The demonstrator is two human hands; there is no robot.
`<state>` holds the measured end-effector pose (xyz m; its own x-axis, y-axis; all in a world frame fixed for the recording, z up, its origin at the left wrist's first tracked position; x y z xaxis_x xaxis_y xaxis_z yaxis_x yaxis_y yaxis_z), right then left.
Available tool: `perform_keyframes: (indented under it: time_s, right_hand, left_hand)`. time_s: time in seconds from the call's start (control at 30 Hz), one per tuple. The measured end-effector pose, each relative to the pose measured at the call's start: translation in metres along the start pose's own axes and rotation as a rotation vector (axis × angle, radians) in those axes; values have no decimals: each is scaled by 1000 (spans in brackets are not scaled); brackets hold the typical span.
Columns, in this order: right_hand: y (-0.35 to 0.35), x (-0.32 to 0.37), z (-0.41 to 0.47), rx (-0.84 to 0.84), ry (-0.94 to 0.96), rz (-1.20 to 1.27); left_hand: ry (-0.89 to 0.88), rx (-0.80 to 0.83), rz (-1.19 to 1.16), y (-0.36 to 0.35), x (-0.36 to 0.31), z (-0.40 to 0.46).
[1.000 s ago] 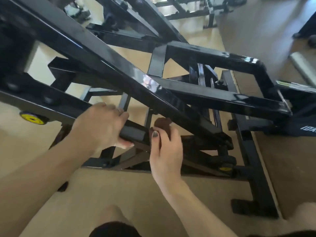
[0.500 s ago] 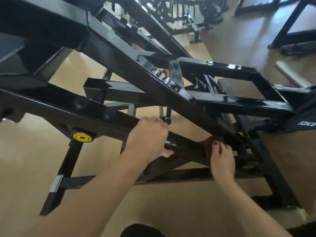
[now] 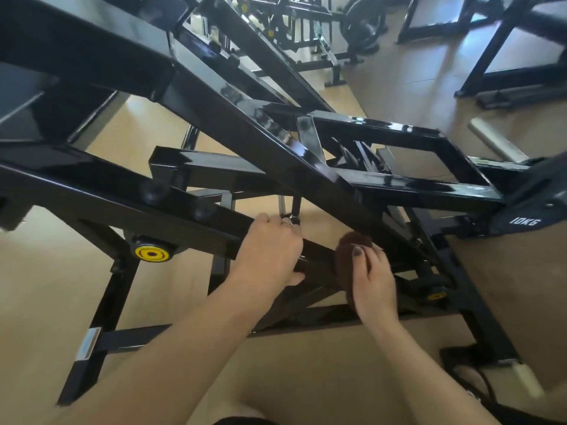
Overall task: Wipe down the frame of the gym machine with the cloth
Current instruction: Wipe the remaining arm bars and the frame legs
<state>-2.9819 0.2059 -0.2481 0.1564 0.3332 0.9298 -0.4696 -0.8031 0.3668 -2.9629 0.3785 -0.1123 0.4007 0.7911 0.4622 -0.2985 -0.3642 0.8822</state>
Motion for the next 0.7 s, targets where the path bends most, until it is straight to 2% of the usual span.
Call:
perform_keyframes:
  time_s: [0.1, 0.23, 0.3, 0.37, 0.47, 0.53, 0.63, 0.7]
  right_hand:
    - [17, -26, 16, -42, -146, -76]
    - [15, -15, 19, -68, -178, -98]
    - [4, 12, 10, -70, -150, -66]
    - [-13, 51, -4, 2, -93, 3]
    - [-42, 114, -31, 141, 106, 51]
    - [-49, 135, -42, 127, 245, 37]
    - [-41, 115, -36, 172, 335, 53]
    - [-29, 77, -22, 169, 228, 58]
  left_hand:
    - [-11, -48, 24, 20, 11, -8]
    - [30, -80, 169, 58, 60, -27]
    - [72, -53, 240, 65, 85, -33]
    - [74, -17, 224, 64, 98, -33]
    - [17, -4, 171, 59, 100, -30]
    - [16, -21, 134, 56, 101, -30]
    - [12, -59, 115, 53, 103, -33]
    - [9, -78, 114, 52, 103, -35]
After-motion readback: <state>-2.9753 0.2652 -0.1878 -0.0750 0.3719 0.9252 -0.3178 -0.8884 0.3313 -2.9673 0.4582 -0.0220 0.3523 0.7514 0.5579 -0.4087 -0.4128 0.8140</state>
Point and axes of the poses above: each hand's wrist, its own z-axis towards the middle knuckle, its own y-axis out of the back of the hand, x = y × z, the point moved 1 cm from there along z, towards the middle knuckle, and after that the axes turned 12 degrees about -x, right-handed, at the moved point
